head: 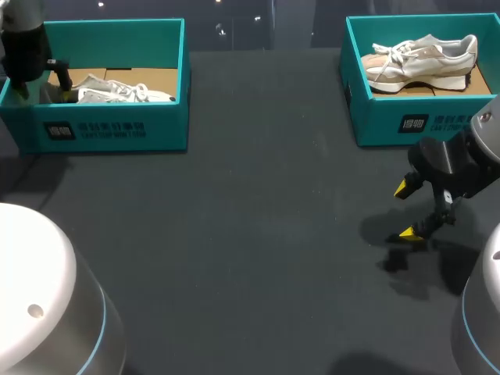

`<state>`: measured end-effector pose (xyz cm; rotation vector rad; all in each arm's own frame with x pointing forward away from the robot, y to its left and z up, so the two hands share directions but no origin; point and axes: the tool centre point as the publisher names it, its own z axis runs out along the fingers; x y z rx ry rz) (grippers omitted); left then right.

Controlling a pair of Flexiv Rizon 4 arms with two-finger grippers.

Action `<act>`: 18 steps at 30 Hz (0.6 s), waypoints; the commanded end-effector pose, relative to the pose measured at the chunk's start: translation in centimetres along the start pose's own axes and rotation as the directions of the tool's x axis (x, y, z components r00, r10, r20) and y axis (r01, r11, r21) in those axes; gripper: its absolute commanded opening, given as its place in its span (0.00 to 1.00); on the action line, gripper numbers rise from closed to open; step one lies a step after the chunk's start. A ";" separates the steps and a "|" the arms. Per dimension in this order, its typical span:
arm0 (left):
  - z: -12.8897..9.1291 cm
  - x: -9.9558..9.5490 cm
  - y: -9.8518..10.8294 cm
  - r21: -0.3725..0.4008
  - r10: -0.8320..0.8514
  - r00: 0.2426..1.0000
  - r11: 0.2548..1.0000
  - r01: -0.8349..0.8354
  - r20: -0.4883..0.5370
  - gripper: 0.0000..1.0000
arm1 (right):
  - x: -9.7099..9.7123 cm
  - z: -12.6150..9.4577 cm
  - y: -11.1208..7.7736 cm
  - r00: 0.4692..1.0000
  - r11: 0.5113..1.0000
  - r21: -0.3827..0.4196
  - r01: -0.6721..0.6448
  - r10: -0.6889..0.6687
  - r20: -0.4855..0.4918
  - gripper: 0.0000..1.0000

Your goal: Take the shoe out of the shoebox, open the shoe tongue, remove and reinsert the insole, then place the shoe into the shoebox

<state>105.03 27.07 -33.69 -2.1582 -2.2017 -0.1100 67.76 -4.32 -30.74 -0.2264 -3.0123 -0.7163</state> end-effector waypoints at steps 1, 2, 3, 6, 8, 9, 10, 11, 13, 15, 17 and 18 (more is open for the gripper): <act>-2.6 0.0 -1.2 -0.039 -0.002 1.000 0.999 0.003 0.005 1.00 | 0.2 0.0 0.0 1.000 1.000 0.003 -0.001 0.001 0.003 1.00; -3.3 0.0 -1.4 -0.049 -0.001 1.000 0.999 0.002 0.010 1.00 | 0.2 0.0 0.0 1.000 1.000 0.003 -0.001 0.001 0.003 1.00; -3.9 0.0 -1.4 -0.059 -0.001 1.000 0.998 0.002 0.014 1.00 | 0.2 0.0 0.0 1.000 1.000 0.003 -0.001 0.001 0.003 1.00; -5.9 0.1 -1.6 -0.068 -0.004 1.000 0.998 0.006 0.026 1.00 | 0.2 0.0 0.0 1.000 1.000 0.003 -0.001 0.001 0.003 1.00; -7.2 0.3 -1.8 -0.066 -0.004 1.000 0.998 0.006 0.031 1.00 | 0.2 0.0 0.0 1.000 1.000 0.003 -0.001 0.001 0.003 1.00; -7.8 0.3 -1.9 -0.068 -0.005 0.999 0.998 0.008 0.034 1.00 | 0.2 0.0 0.0 1.000 1.000 0.003 -0.001 0.001 0.003 1.00; -8.5 0.5 -2.1 -0.050 -0.005 0.999 0.999 0.007 0.036 1.00 | 0.2 0.0 0.0 1.000 1.000 0.003 -0.001 0.001 0.003 1.00; -9.2 0.6 -2.2 -0.048 -0.005 0.999 0.999 0.007 0.035 1.00 | 0.2 0.0 0.0 1.000 1.000 0.003 -0.001 0.001 0.003 1.00; -10.3 0.9 -2.5 -0.024 -0.008 1.000 1.000 0.009 0.029 1.00 | 0.2 0.0 0.0 1.000 1.000 0.003 -0.001 0.001 0.003 1.00; -11.3 1.2 -2.7 -0.021 -0.018 0.999 1.000 0.019 0.029 1.00 | 0.2 0.0 0.0 1.000 1.000 0.003 -0.001 0.001 0.003 1.00; -12.2 1.5 -2.9 -0.007 -0.016 0.999 1.000 0.017 0.035 1.00 | 0.2 0.0 0.0 1.000 1.000 0.003 -0.001 0.001 0.003 1.00; -12.6 1.6 -3.0 -0.005 -0.017 0.999 1.000 0.017 0.034 1.00 | 0.2 0.0 0.0 1.000 1.000 0.003 -0.001 0.001 0.003 1.00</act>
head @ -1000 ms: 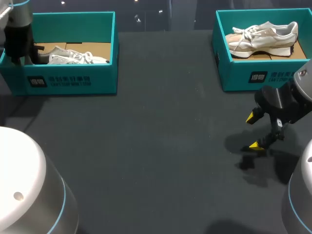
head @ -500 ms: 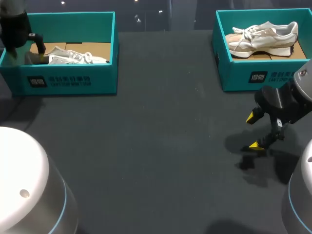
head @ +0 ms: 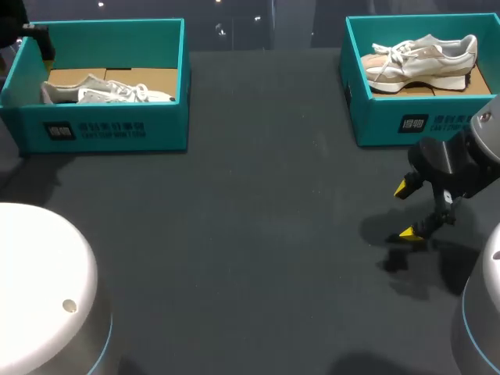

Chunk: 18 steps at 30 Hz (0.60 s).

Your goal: Take the shoe out of the shoebox, open the shoe tongue, remove and reinsert the insole, then place the shoe into the shoebox

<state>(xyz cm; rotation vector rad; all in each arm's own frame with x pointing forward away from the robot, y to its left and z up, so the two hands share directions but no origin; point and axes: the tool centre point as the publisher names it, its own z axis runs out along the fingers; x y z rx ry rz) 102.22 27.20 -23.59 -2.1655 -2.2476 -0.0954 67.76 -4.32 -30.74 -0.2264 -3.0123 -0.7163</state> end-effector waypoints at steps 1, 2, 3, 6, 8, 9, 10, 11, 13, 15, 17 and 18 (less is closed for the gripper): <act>-3.0 0.6 -0.3 0.014 0.002 1.000 1.000 -0.002 -0.001 1.00 | 0.2 0.0 0.0 1.000 1.000 0.003 -0.001 0.001 0.003 1.00; -3.4 0.7 -0.2 0.024 0.000 1.000 1.000 0.000 0.005 1.00 | 0.2 0.0 0.0 1.000 1.000 0.003 -0.001 0.001 0.003 1.00; -3.9 0.8 -0.3 0.025 0.005 1.000 1.000 -0.005 0.008 1.00 | 0.2 0.0 0.0 1.000 1.000 0.003 -0.001 0.001 0.003 1.00; -4.9 1.1 -0.3 0.032 0.005 1.000 0.999 -0.005 0.017 1.00 | 0.2 0.0 0.0 1.000 1.000 0.003 -0.001 0.001 0.003 1.00; -5.3 1.2 -0.2 0.031 0.003 1.000 1.000 -0.003 0.018 1.00 | 0.2 0.0 0.0 1.000 1.000 0.003 -0.001 0.001 0.003 1.00; -5.6 1.3 -0.2 0.032 0.005 1.000 0.999 -0.006 0.020 1.00 | 0.2 0.0 0.0 1.000 1.000 0.003 -0.001 0.001 0.003 1.00; -5.7 1.3 -0.2 0.032 0.006 1.000 0.999 -0.007 0.021 1.00 | 0.2 0.0 0.0 1.000 1.000 0.003 -0.001 0.001 0.003 1.00; -5.7 1.3 -0.2 0.032 0.006 1.000 0.999 -0.007 0.021 1.00 | 0.2 0.0 0.0 1.000 1.000 0.003 -0.001 0.001 0.003 1.00; -5.7 1.3 -0.2 0.032 0.006 1.000 0.999 -0.007 0.021 1.00 | 0.2 0.0 0.0 1.000 1.000 0.003 -0.001 0.001 0.003 1.00; -5.7 1.3 -0.2 0.032 0.006 1.000 0.999 -0.007 0.021 1.00 | 0.2 0.0 0.0 1.000 1.000 0.003 -0.001 0.001 0.003 1.00; -5.7 1.3 -0.2 0.032 0.006 1.000 0.999 -0.007 0.021 1.00 | 0.2 0.0 0.0 1.000 1.000 0.003 -0.001 0.001 0.003 1.00; -5.7 1.3 -0.2 0.032 0.006 1.000 0.999 -0.007 0.021 1.00 | 0.2 0.0 0.0 1.000 1.000 0.003 -0.001 0.001 0.003 1.00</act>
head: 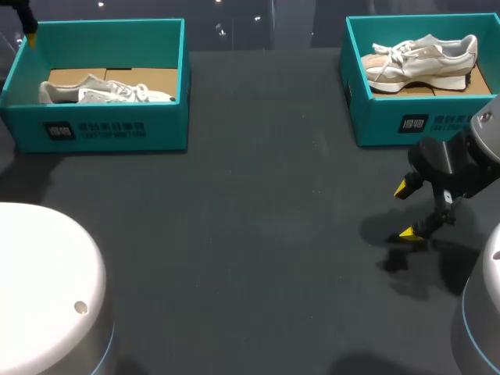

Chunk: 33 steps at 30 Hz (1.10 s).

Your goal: Take the shoe out of the shoebox, open the shoe tongue, remove and reinsert the insole, then place the shoe into the shoebox

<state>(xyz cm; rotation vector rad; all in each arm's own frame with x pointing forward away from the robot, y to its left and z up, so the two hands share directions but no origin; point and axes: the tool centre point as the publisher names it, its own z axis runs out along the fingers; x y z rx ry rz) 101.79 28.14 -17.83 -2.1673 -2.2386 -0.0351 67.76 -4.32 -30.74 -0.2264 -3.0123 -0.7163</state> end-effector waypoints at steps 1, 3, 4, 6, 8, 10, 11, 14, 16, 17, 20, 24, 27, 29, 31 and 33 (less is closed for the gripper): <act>0.0 0.0 0.0 0.000 0.001 1.000 1.000 -0.001 -0.001 1.00 | 0.2 0.0 0.0 1.000 1.000 0.003 -0.001 0.001 0.003 1.00; 0.0 0.0 0.0 0.000 0.001 1.000 1.000 -0.001 -0.001 1.00 | 0.2 0.0 0.0 1.000 1.000 0.003 -0.001 0.001 0.003 1.00; 0.0 0.0 0.0 0.000 0.001 1.000 1.000 -0.001 -0.001 1.00 | 0.2 0.0 0.0 1.000 1.000 0.003 -0.001 0.001 0.003 1.00; 0.0 0.0 0.0 0.000 0.001 1.000 1.000 -0.001 -0.001 1.00 | -0.9 -1.2 0.6 1.000 1.000 0.011 -0.019 0.018 0.024 1.00; 0.0 0.0 0.0 0.000 0.001 1.000 1.000 -0.001 -0.001 1.00 | -2.3 -2.4 1.1 0.991 0.990 0.049 -0.133 0.133 -0.001 1.00; 0.0 0.0 0.0 0.000 0.001 1.000 1.000 -0.001 -0.001 1.00 | -3.4 -3.6 1.7 0.980 0.979 0.047 -0.200 0.200 0.007 1.00; 0.0 0.0 0.0 0.000 0.001 1.000 1.000 -0.001 -0.001 1.00 | -4.0 -4.3 1.9 0.970 0.969 0.049 -0.243 0.242 0.017 1.00; 0.0 0.0 0.0 0.000 0.001 1.000 1.000 -0.001 -0.001 1.00 | -5.7 -6.3 2.6 0.951 0.952 0.026 -0.305 0.304 0.052 1.00; 0.0 0.0 0.0 0.000 0.001 1.000 1.000 -0.001 -0.001 1.00 | -7.0 -7.5 2.9 0.938 0.941 0.015 -0.339 0.337 0.076 1.00; 0.0 0.0 0.0 0.000 0.001 1.000 1.000 -0.001 -0.001 1.00 | -7.6 -8.1 3.2 0.941 0.943 0.025 -0.333 0.330 0.075 1.00; 0.0 0.0 0.0 0.000 0.001 1.000 1.000 -0.001 -0.001 1.00 | -9.7 -9.5 3.7 0.929 0.931 0.020 -0.364 0.361 0.084 1.00; 0.0 0.0 0.0 0.000 0.001 1.000 1.000 -0.001 -0.001 1.00 | -12.0 -11.0 3.4 0.867 0.866 0.066 -0.495 0.489 0.091 1.00; 0.0 0.0 0.0 0.000 0.001 1.000 1.000 -0.001 -0.001 1.00 | -12.5 -11.3 3.2 0.862 0.860 0.082 -0.504 0.496 0.106 1.00; 0.0 0.0 0.0 0.000 0.001 1.000 1.000 -0.001 -0.001 1.00 | -12.5 -11.3 3.2 0.862 0.860 0.082 -0.504 0.496 0.106 1.00; 0.0 0.0 0.0 0.000 0.001 1.000 1.000 -0.001 -0.001 1.00 | -12.5 -11.3 3.2 0.862 0.860 0.082 -0.504 0.496 0.106 1.00; 0.0 0.0 0.0 0.000 0.001 1.000 1.000 -0.001 -0.001 1.00 | -12.5 -11.3 3.2 0.862 0.860 0.082 -0.504 0.496 0.106 1.00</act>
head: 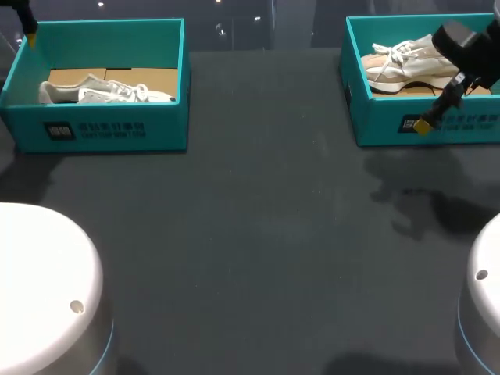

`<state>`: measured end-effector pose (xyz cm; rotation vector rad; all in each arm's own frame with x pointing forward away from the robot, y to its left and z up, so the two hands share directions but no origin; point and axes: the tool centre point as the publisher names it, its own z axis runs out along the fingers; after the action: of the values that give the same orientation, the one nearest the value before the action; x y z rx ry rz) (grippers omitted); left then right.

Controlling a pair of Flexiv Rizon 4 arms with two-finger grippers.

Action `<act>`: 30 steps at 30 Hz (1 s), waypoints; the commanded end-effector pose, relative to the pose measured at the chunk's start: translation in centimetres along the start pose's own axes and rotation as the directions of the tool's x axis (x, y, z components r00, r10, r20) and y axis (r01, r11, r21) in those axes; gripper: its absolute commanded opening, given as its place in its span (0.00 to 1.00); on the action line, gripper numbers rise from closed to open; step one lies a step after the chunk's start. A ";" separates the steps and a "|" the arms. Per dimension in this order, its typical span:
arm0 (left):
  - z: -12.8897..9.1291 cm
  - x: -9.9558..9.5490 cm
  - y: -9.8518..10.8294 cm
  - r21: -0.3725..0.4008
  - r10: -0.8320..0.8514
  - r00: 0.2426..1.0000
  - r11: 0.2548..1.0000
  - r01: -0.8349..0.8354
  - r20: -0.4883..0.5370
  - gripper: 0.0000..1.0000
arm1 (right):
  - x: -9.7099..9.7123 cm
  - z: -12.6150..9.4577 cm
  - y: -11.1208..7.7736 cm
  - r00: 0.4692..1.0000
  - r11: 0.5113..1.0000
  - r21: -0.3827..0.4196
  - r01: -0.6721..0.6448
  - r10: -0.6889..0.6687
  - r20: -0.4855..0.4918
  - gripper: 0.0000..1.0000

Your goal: Take the shoe out of the shoebox, open the shoe tongue, remove and reinsert the insole, then place the shoe into the shoebox

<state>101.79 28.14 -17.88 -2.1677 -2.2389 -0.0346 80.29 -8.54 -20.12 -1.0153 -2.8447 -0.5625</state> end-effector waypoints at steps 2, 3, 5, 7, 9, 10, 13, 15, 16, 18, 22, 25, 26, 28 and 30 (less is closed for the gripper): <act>0.0 0.0 0.0 0.000 0.001 1.000 1.000 -0.001 -0.002 1.00 | -0.1 0.1 0.4 1.000 0.999 0.044 -0.002 0.002 0.000 1.00; 0.0 0.0 0.0 0.000 0.001 1.000 1.000 -0.001 -0.002 1.00 | -0.1 0.1 0.4 1.000 0.999 0.044 -0.002 0.002 0.000 1.00; 0.0 0.0 0.0 0.000 0.001 1.000 1.000 -0.001 -0.002 1.00 | -0.1 0.1 0.4 1.000 0.999 0.044 -0.002 0.002 0.000 1.00; 0.0 0.0 0.0 0.000 0.001 1.000 1.000 -0.001 -0.002 1.00 | -1.9 0.0 0.0 0.994 0.993 0.046 -0.105 0.105 0.004 1.00; 0.0 0.0 0.0 0.000 0.001 1.000 1.000 -0.001 -0.002 1.00 | -3.4 -0.3 0.2 0.986 0.985 0.041 -0.165 0.164 0.016 1.00; 0.0 0.0 0.0 0.000 0.001 1.000 1.000 -0.001 -0.002 1.00 | -4.3 -0.5 0.4 0.981 0.980 0.049 -0.193 0.193 0.015 1.00; 0.0 0.0 0.0 0.000 0.001 1.000 1.000 -0.001 -0.002 1.00 | -7.2 -0.9 1.0 0.953 0.949 0.093 -0.302 0.298 0.058 1.00; 0.0 0.0 0.0 0.000 0.001 1.000 1.000 -0.001 -0.002 1.00 | -8.9 -1.4 1.4 0.922 0.918 0.091 -0.385 0.379 0.080 1.00; 0.0 0.0 0.0 0.000 0.001 1.000 1.000 -0.001 -0.002 1.00 | -9.7 -1.7 1.7 0.920 0.917 0.090 -0.389 0.382 0.086 1.00; 0.0 0.0 0.0 0.000 0.001 1.000 1.000 -0.001 -0.002 1.00 | -11.4 -2.2 2.1 0.902 0.900 0.084 -0.427 0.418 0.109 1.00; 0.0 0.0 0.0 0.000 0.001 1.000 1.000 -0.001 -0.002 1.00 | -14.4 -3.4 3.0 0.842 0.850 0.084 -0.520 0.494 0.215 1.00; 0.0 0.0 0.0 0.000 0.001 1.000 1.000 -0.001 -0.002 1.00 | -15.6 -3.9 3.1 0.801 0.813 0.100 -0.574 0.532 0.274 1.00; 0.0 0.0 0.0 0.000 0.001 1.000 1.000 -0.001 -0.002 1.00 | -15.6 -3.9 3.1 0.801 0.813 0.100 -0.574 0.532 0.274 1.00; 0.0 0.0 0.0 0.000 0.001 1.000 1.000 -0.001 -0.002 1.00 | -15.6 -3.9 3.1 0.801 0.813 0.100 -0.574 0.532 0.274 1.00; 0.0 0.0 0.0 0.000 0.001 1.000 1.000 -0.001 -0.002 1.00 | -15.6 -3.9 3.1 0.801 0.813 0.100 -0.574 0.532 0.274 1.00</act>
<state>101.79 28.14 -17.85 -2.1673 -2.2381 -0.0349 93.78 -17.43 -18.61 -1.8919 -2.5138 -0.2083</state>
